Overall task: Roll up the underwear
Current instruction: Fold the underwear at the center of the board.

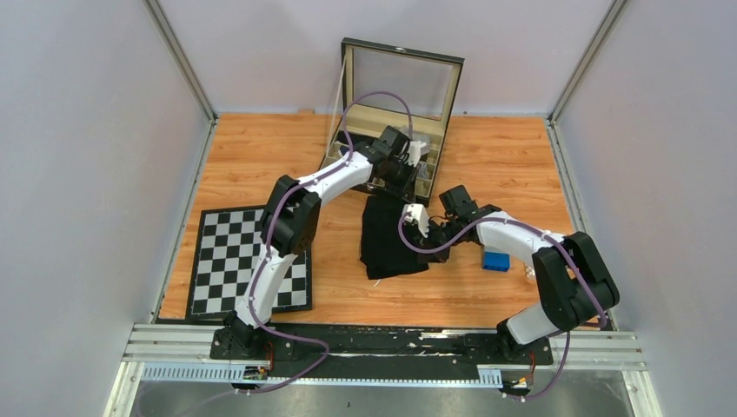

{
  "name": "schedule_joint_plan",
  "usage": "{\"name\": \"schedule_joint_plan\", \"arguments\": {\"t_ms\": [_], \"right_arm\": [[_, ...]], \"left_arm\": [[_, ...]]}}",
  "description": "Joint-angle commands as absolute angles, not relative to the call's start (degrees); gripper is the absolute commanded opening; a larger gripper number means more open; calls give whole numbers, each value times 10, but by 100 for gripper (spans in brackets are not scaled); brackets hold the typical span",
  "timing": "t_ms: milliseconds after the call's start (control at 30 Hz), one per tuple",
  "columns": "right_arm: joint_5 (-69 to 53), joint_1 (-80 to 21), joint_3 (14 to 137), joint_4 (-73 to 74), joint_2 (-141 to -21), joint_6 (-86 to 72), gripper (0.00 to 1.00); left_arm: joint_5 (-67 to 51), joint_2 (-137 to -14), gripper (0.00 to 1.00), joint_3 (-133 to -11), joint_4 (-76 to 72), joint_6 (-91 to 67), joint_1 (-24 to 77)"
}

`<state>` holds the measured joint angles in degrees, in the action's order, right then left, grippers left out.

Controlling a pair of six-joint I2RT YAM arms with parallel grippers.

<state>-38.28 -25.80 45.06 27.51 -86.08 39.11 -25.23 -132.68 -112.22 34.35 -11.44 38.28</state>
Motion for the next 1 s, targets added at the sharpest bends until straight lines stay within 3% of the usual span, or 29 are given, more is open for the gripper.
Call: {"name": "schedule_joint_plan", "arguments": {"t_ms": [0, 300, 467, 633, 833, 967], "right_arm": [[-416, -263, 483, 305, -866, 388, 0], [-434, -270, 480, 301, -859, 330, 0], [-436, -271, 475, 304, -843, 304, 8], [-526, -232, 507, 407, -761, 336, 24], [-514, -164, 562, 427, -695, 348, 28], [-400, -133, 554, 284, -709, 213, 28]], "left_arm": [[-260, -1339, 0, -1161, 325, -120, 399], [-267, -1351, 0, -1157, 329, -121, 414], [-296, -1341, 23, -1174, 323, -126, 415], [-311, -1286, 44, -1200, 349, -103, 399], [-282, -1154, 51, -1080, 349, -81, 346], [-298, -1069, 51, -936, 319, -57, 345]]}}
